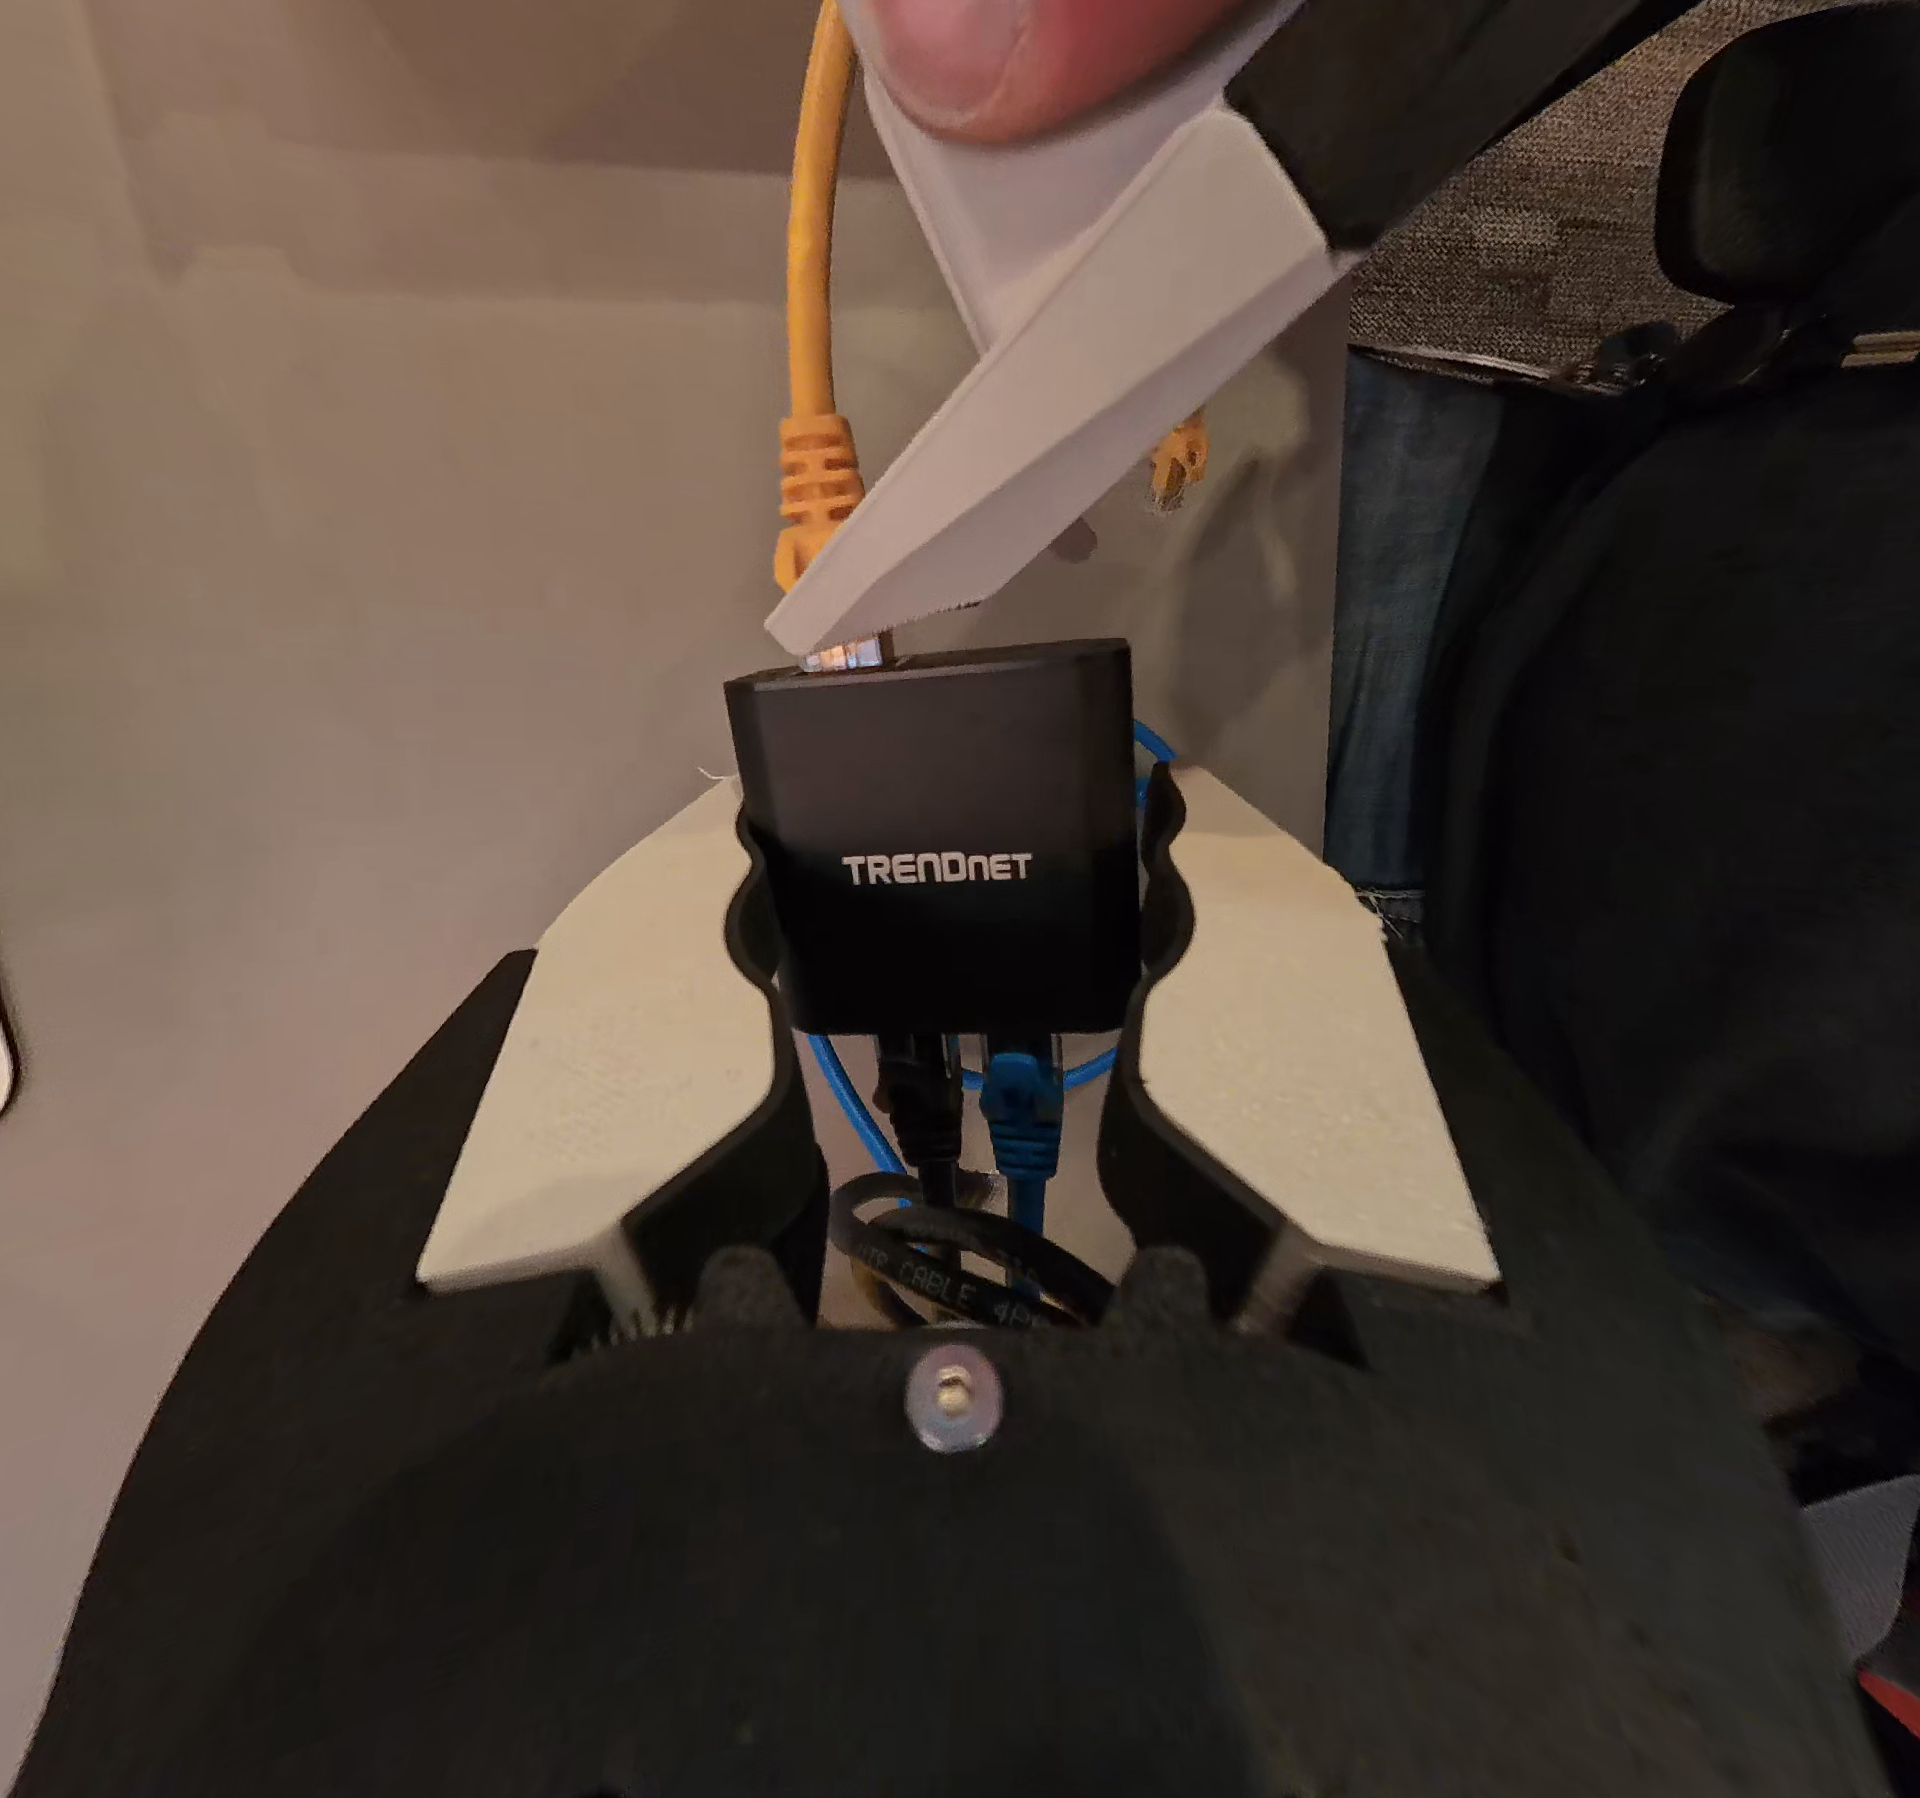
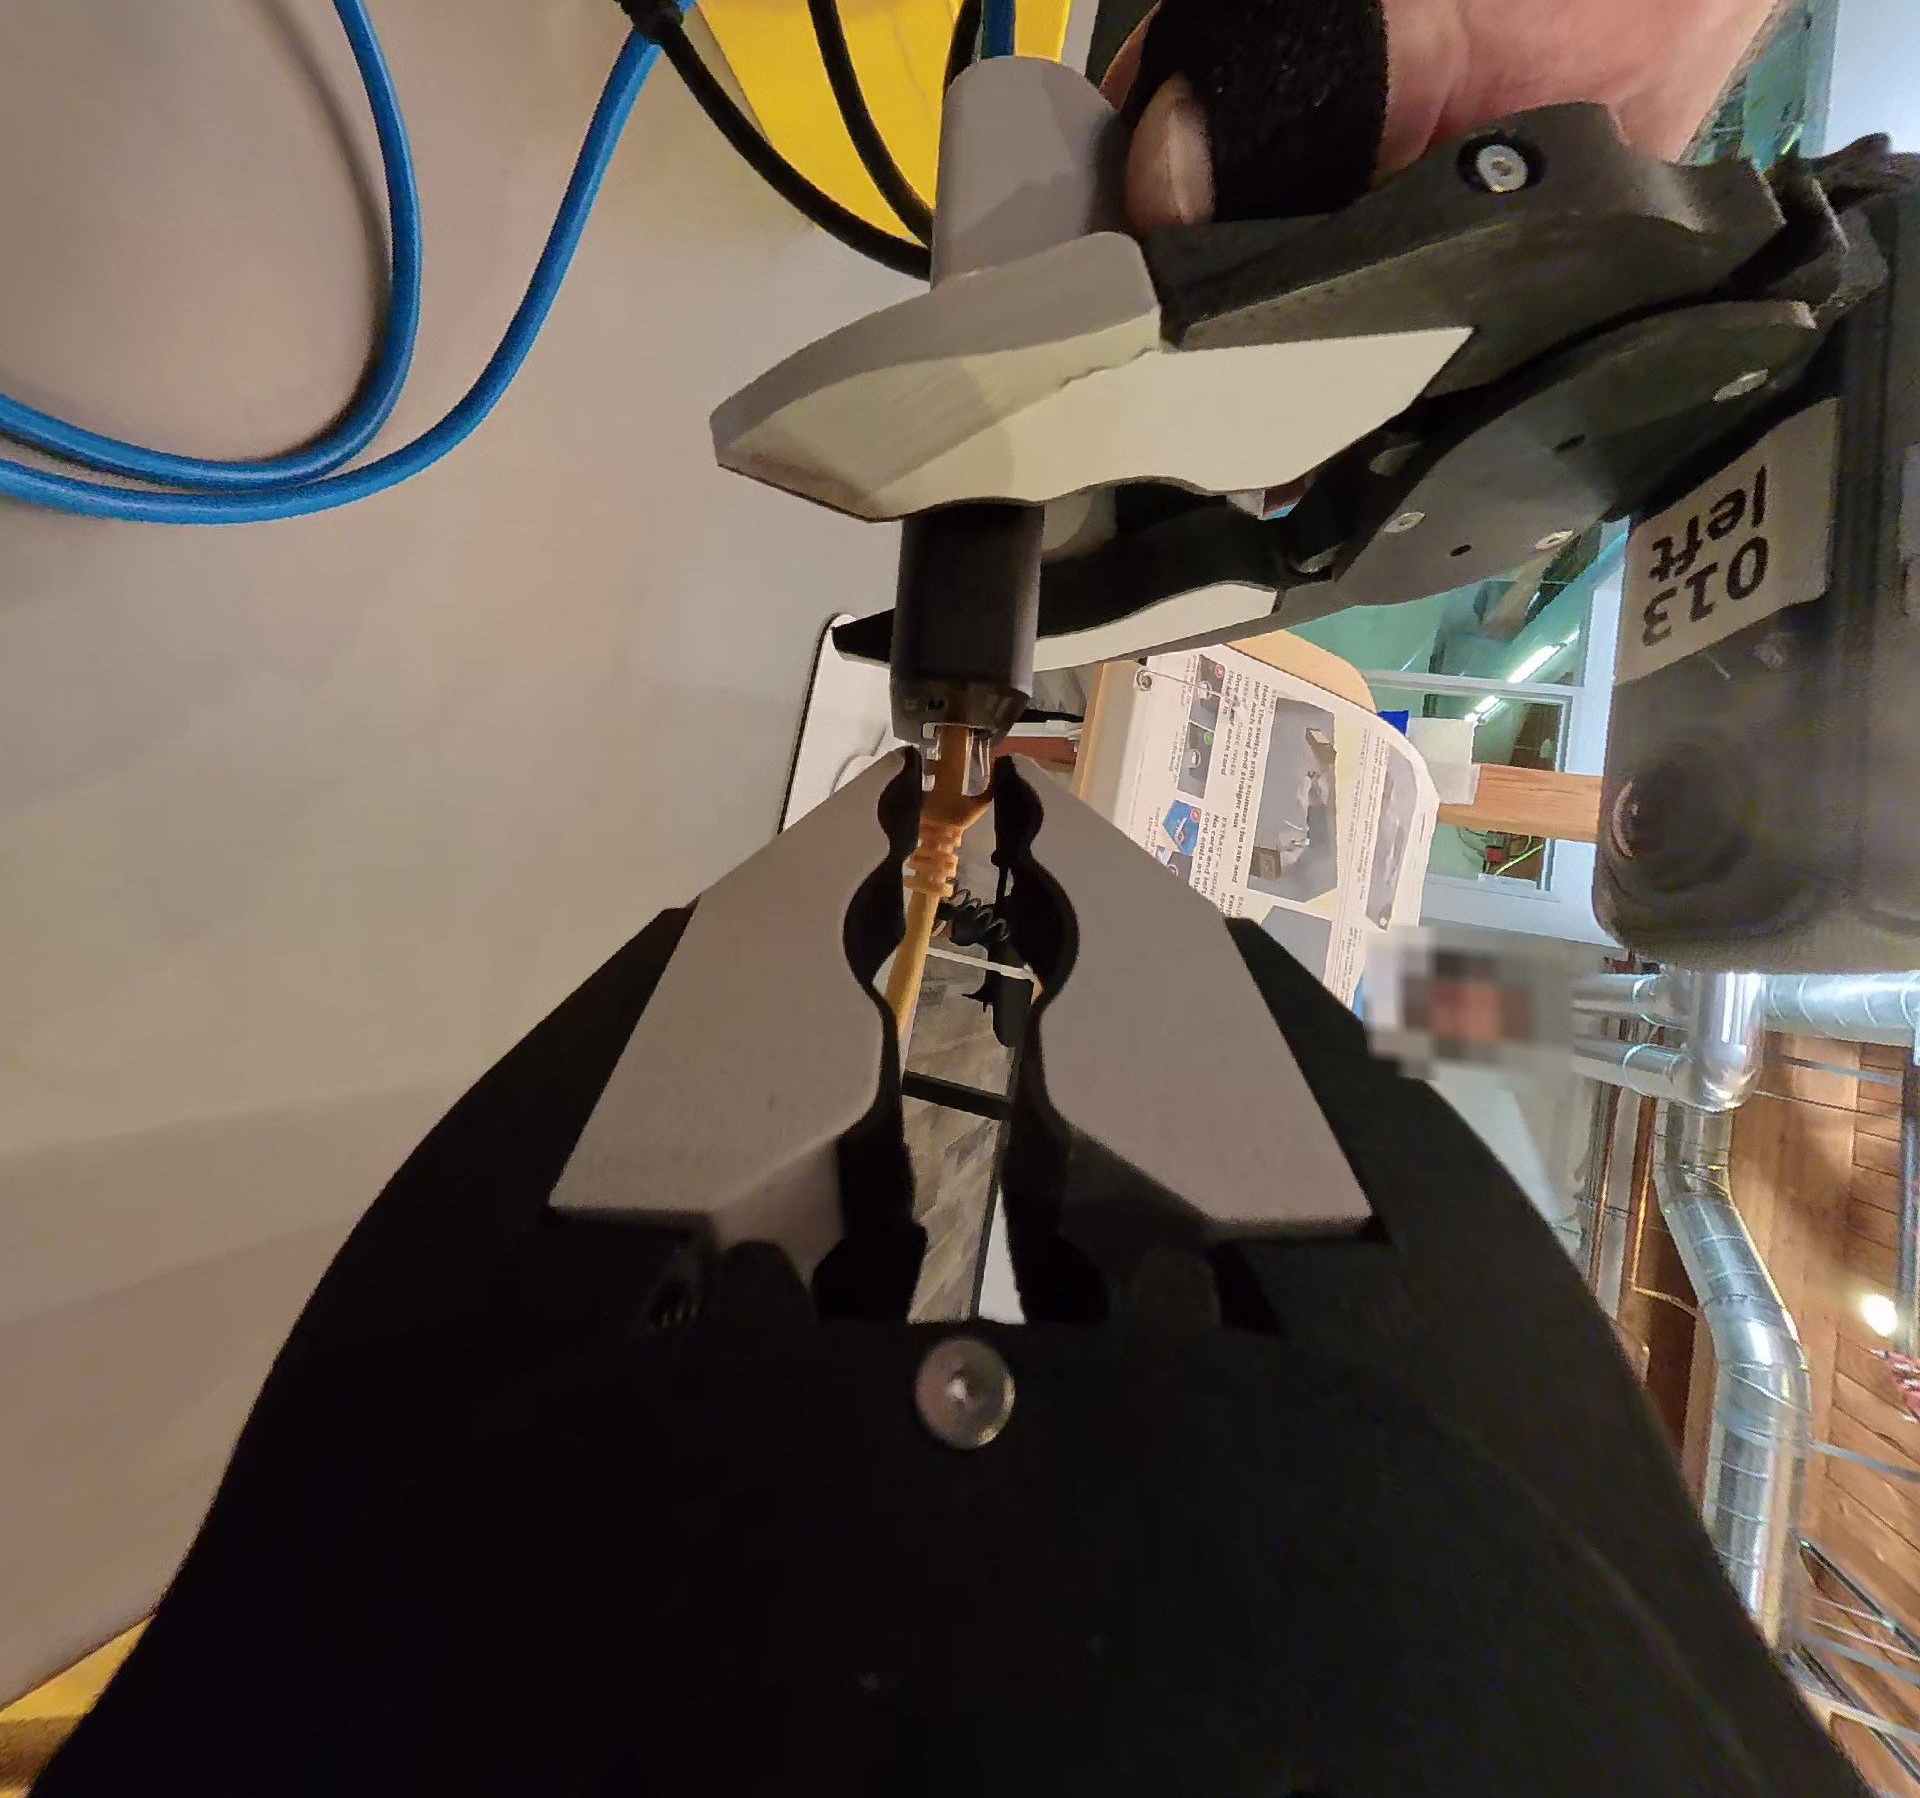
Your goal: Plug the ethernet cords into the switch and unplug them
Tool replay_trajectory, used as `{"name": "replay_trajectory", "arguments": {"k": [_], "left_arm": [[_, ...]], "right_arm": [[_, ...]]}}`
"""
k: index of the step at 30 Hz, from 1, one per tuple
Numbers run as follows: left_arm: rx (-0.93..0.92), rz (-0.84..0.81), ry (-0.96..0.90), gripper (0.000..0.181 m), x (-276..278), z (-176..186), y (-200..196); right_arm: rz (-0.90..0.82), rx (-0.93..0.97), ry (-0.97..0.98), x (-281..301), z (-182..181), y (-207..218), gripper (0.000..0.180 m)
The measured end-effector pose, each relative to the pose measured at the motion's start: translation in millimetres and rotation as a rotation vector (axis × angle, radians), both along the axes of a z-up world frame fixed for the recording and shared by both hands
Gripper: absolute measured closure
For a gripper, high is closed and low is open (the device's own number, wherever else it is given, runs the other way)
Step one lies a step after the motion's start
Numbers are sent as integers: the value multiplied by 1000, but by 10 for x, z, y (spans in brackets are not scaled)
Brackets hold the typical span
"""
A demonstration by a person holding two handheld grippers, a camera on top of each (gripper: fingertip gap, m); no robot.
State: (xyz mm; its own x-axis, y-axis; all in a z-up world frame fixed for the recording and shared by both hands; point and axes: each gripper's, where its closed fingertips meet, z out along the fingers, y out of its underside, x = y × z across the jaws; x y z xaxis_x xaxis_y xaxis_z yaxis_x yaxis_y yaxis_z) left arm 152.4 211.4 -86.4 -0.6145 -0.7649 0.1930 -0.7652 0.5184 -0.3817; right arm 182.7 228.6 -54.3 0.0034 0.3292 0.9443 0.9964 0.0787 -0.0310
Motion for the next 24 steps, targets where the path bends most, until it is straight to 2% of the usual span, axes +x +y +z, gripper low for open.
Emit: {"name": "replay_trajectory", "arguments": {"k": [15, 24], "left_arm": [[-13, -16, 26, 114, 6, -29, -43], [-88, -20, 29, 114, -39, -30, -54]], "right_arm": [[-4, -168, -23, 3, -110, -53, 171], [-27, -192, -20, 45, -110, -115, 172]]}}
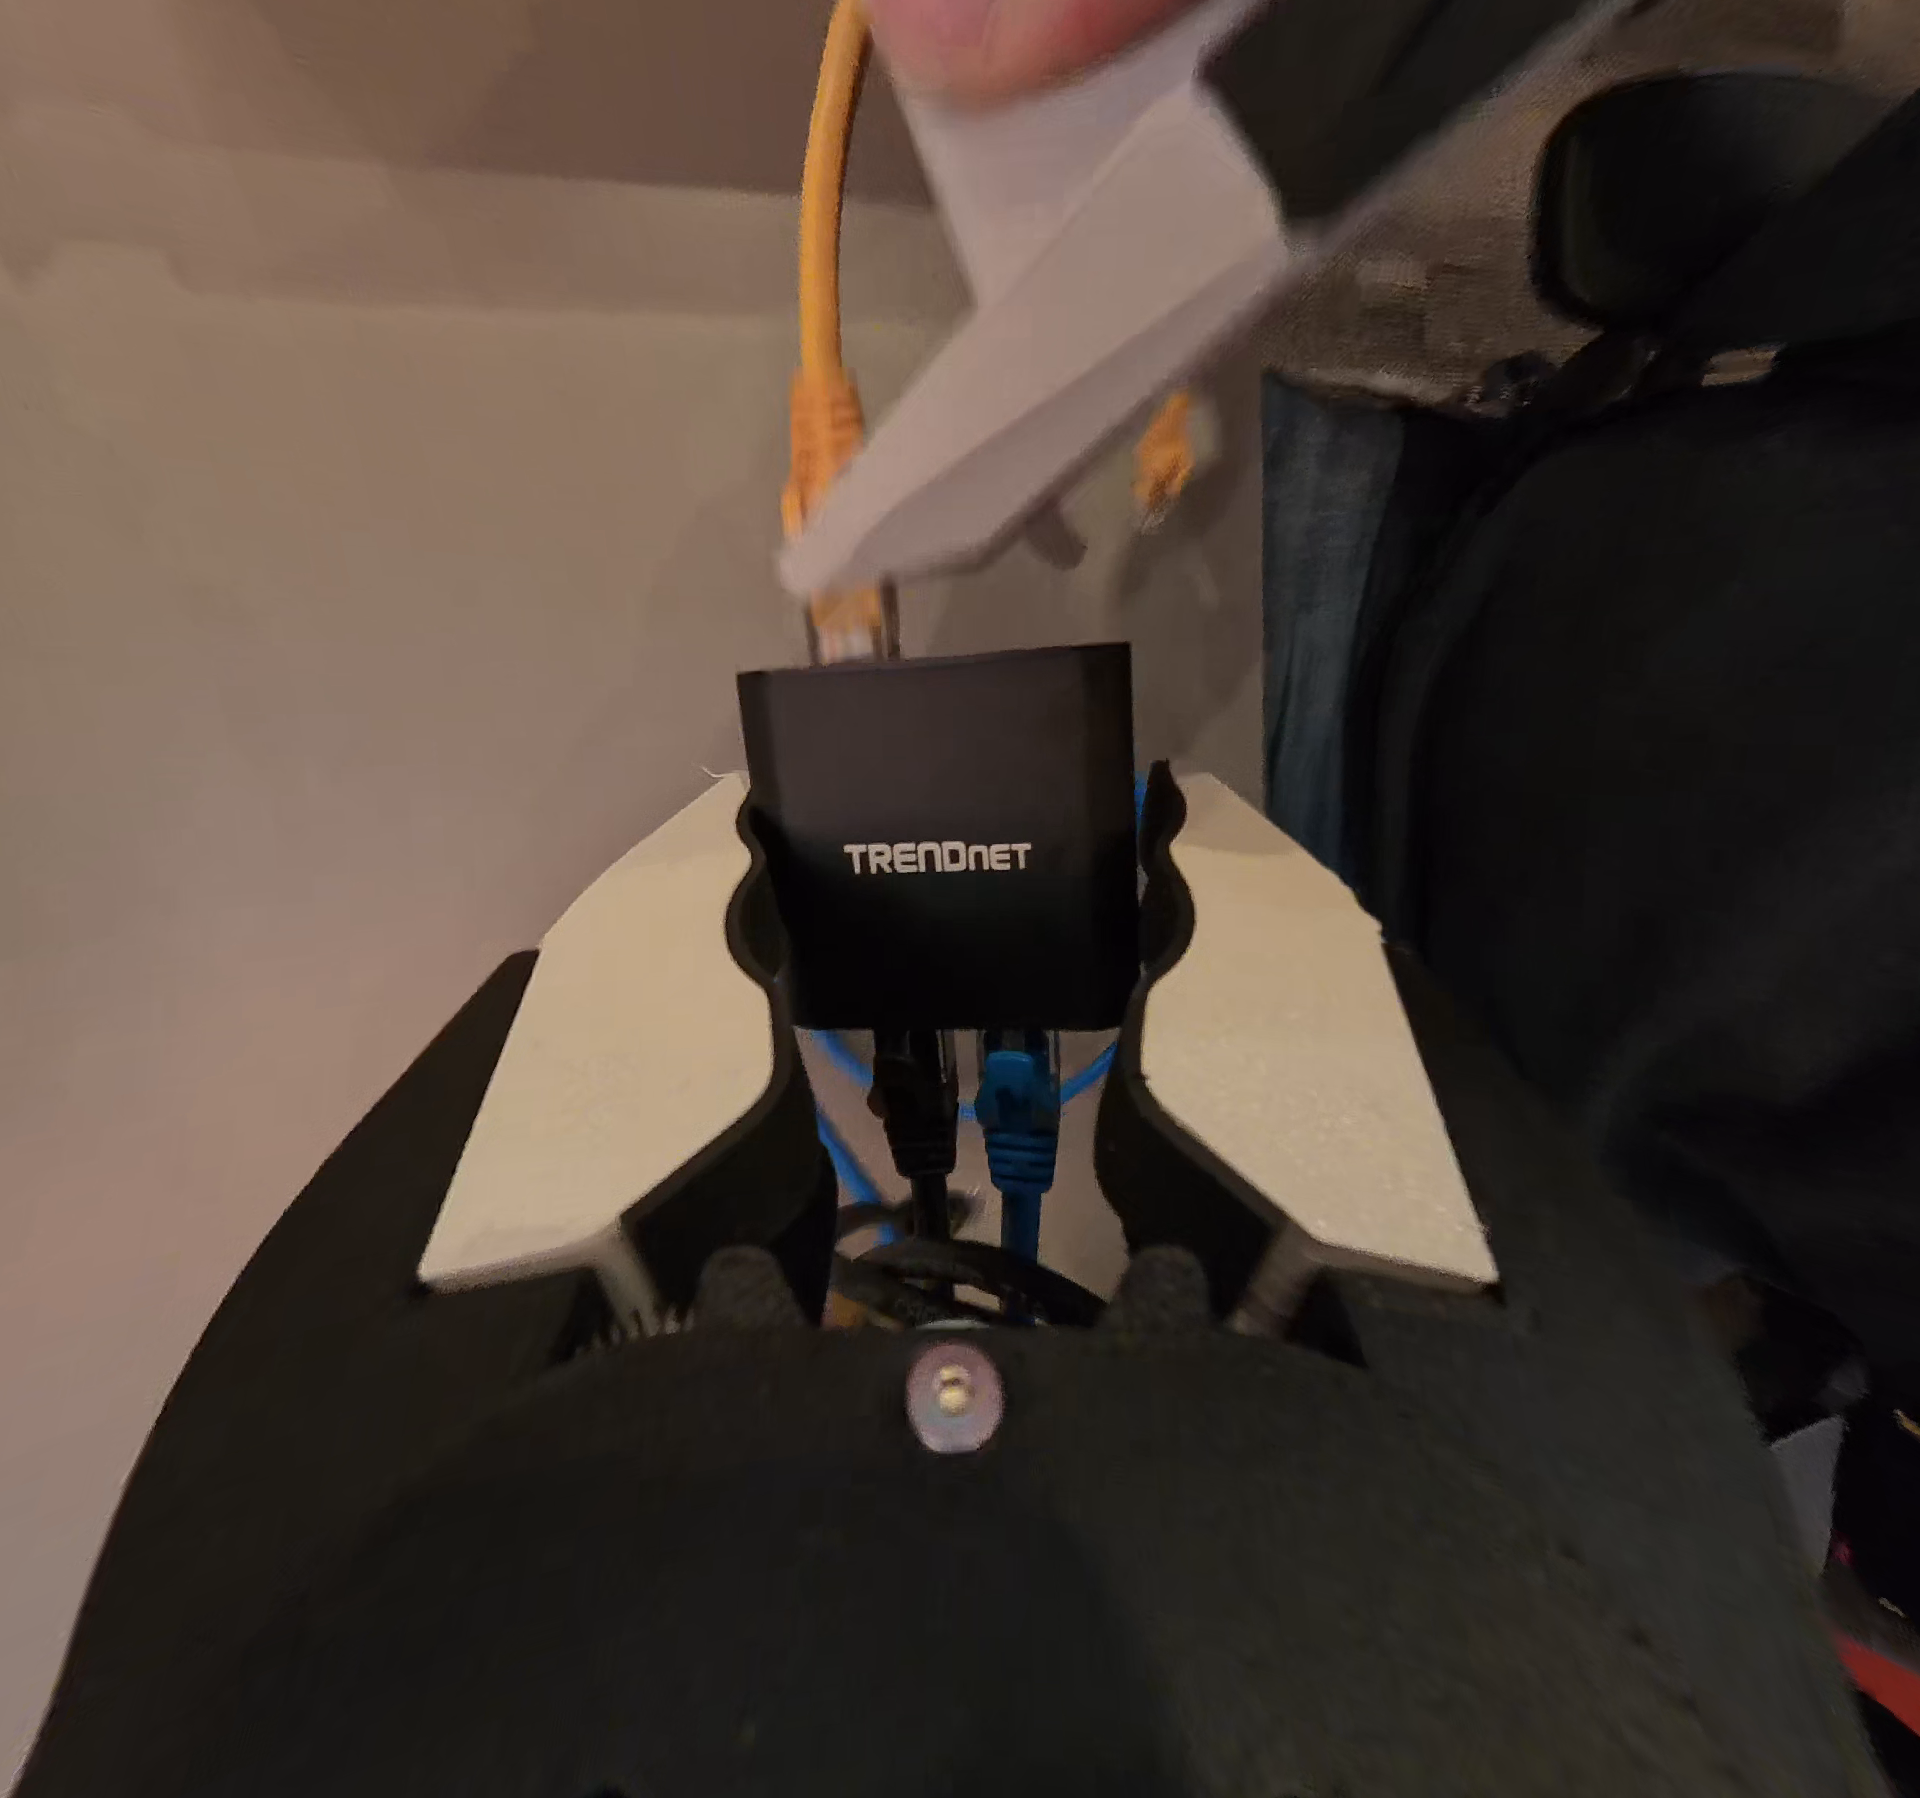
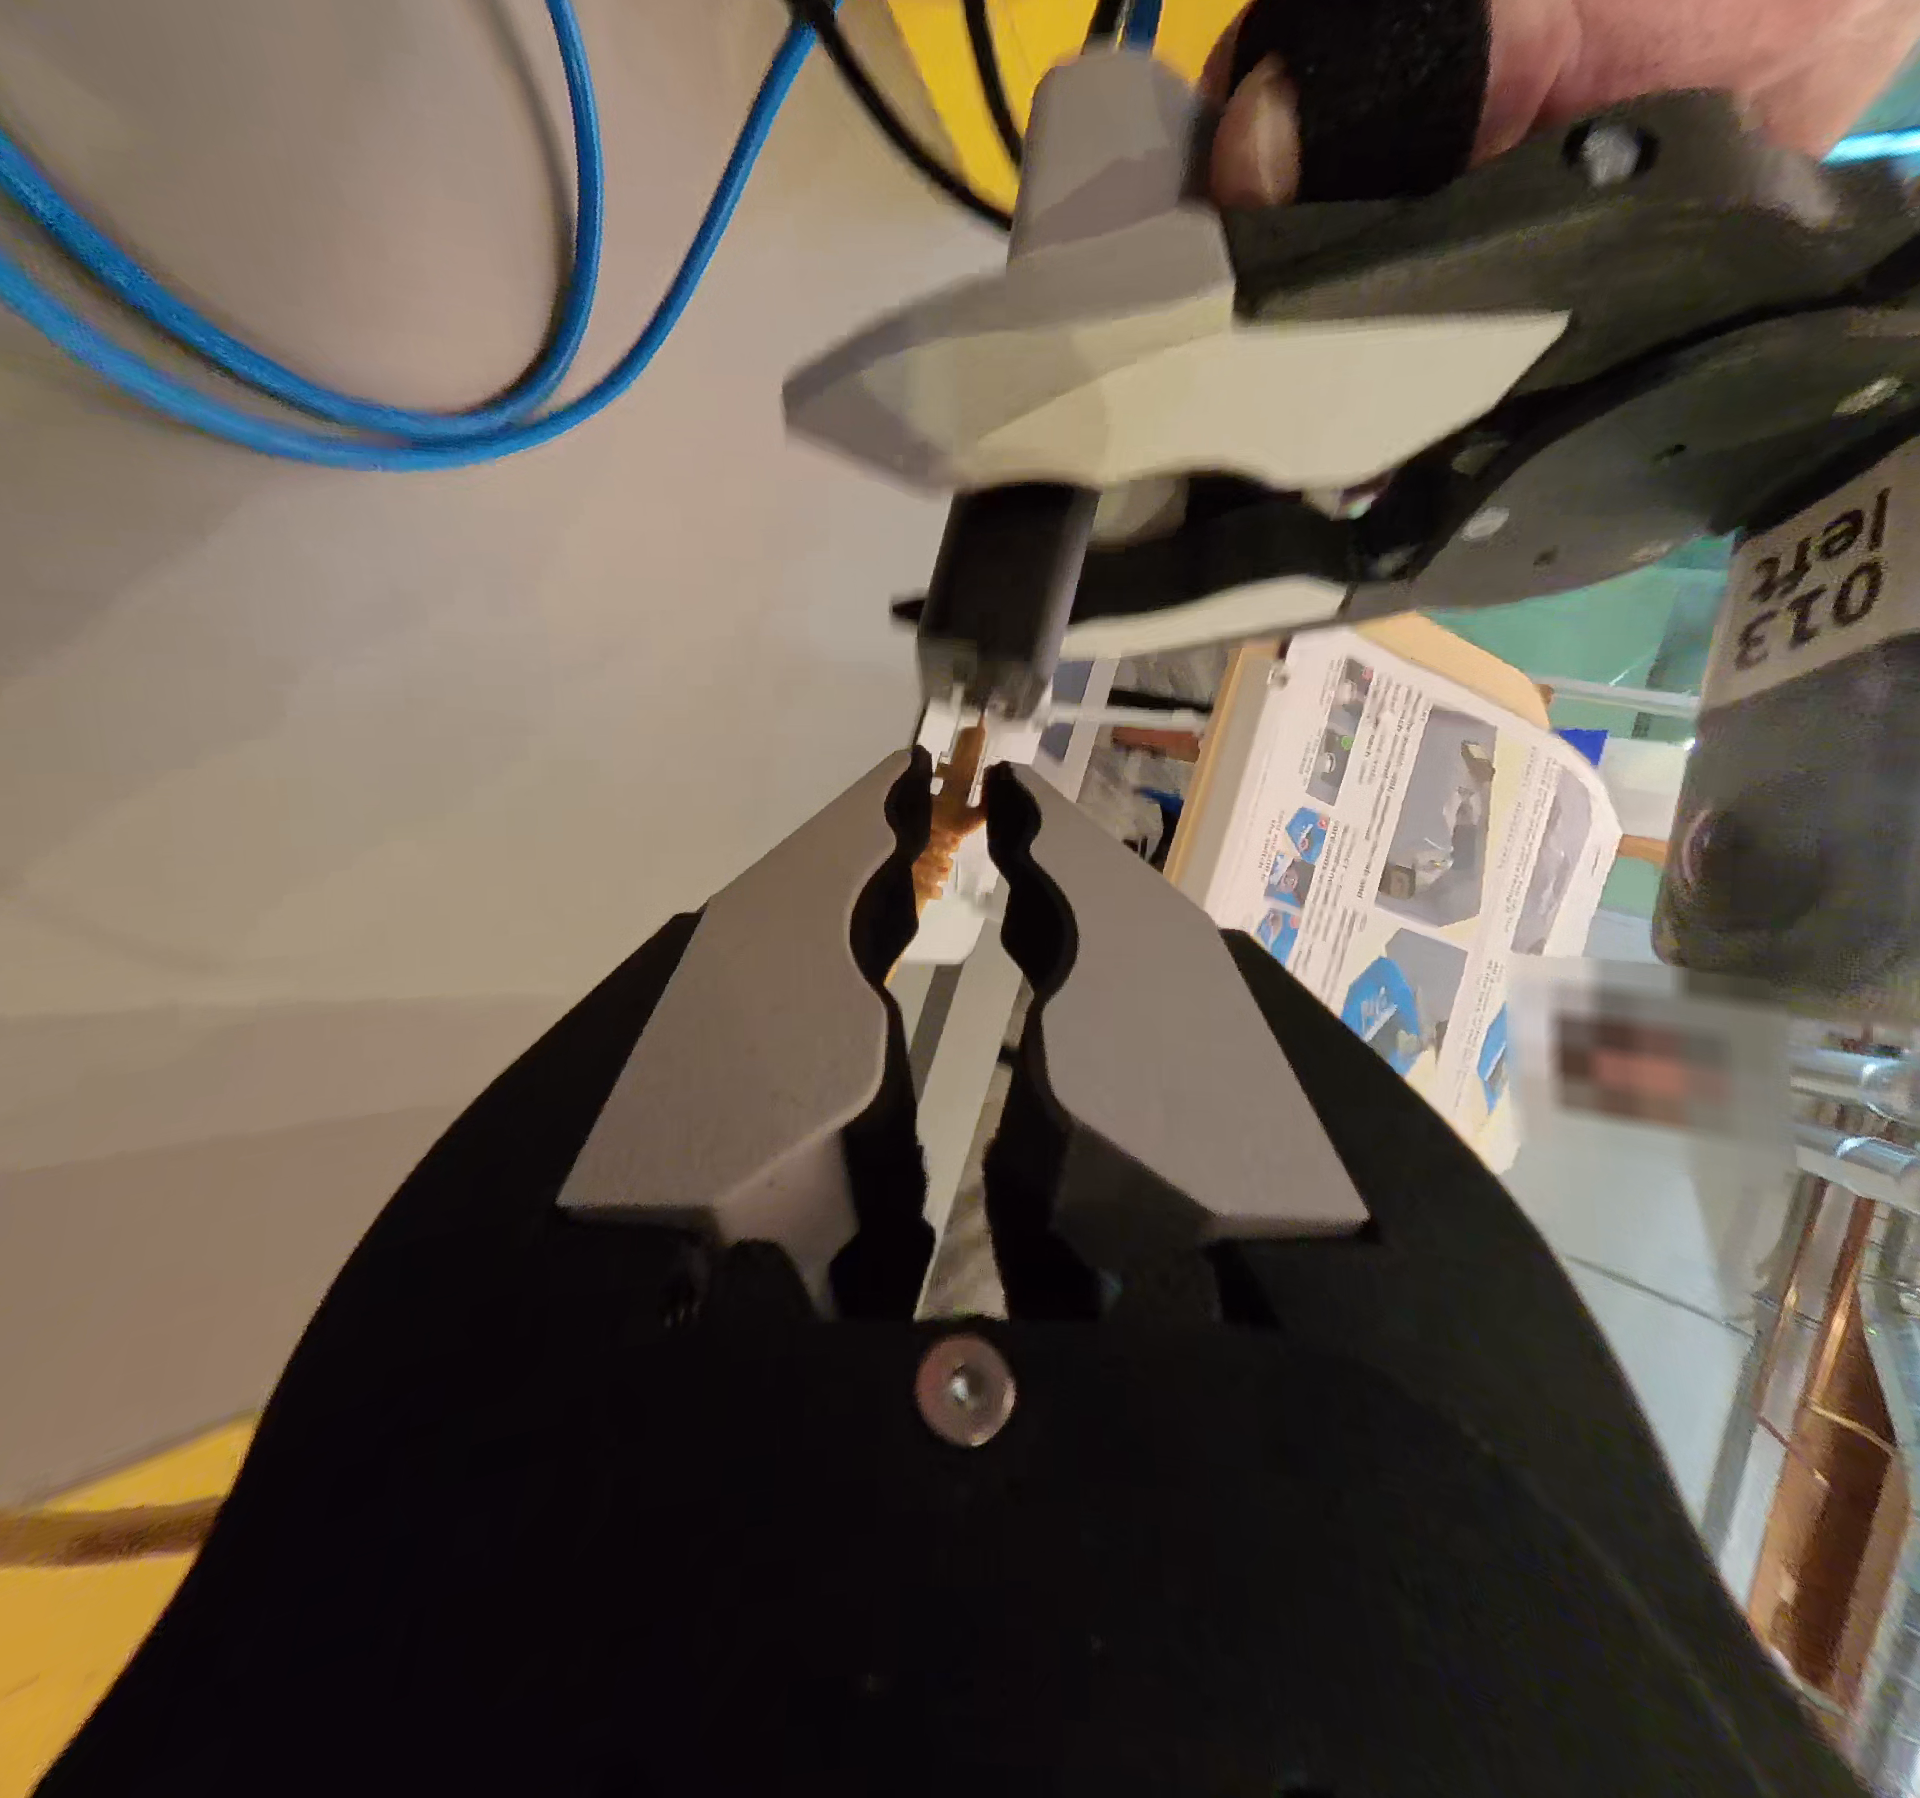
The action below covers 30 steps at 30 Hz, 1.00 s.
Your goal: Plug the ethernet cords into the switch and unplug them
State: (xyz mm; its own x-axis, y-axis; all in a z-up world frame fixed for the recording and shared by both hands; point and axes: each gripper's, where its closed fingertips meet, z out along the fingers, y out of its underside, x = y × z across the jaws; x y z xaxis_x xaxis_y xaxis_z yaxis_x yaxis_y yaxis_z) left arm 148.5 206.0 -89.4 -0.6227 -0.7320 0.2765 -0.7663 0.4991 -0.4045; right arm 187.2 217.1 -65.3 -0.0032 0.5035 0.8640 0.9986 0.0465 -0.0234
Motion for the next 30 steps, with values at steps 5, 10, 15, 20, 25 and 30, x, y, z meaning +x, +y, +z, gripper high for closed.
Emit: {"name": "replay_trajectory", "arguments": {"k": [5, 10, 15, 20, 25, 30], "left_arm": [[6, 116, -26, 114, -81, 15, 355], [47, 140, -92, 114, -75, 84, 412], [73, 164, -171, 114, -99, 150, 455], [101, 186, -218, 115, -168, 132, 480], [92, 212, -247, 115, -246, 106, 495], [101, 219, -247, 115, -287, 68, 514]], "right_arm": [[-74, -5, 48, 243, -41, -109, 171], [-180, 116, 158, 456, 394, -42, 170], [-346, 258, 245, 923, 1009, -175, 171], [-583, 370, 286, 1628, 1391, -587, 170], [-898, 521, 346, 2433, 1372, -1328, 170], [-1149, 598, 380, 2988, 765, -1962, 170]]}}
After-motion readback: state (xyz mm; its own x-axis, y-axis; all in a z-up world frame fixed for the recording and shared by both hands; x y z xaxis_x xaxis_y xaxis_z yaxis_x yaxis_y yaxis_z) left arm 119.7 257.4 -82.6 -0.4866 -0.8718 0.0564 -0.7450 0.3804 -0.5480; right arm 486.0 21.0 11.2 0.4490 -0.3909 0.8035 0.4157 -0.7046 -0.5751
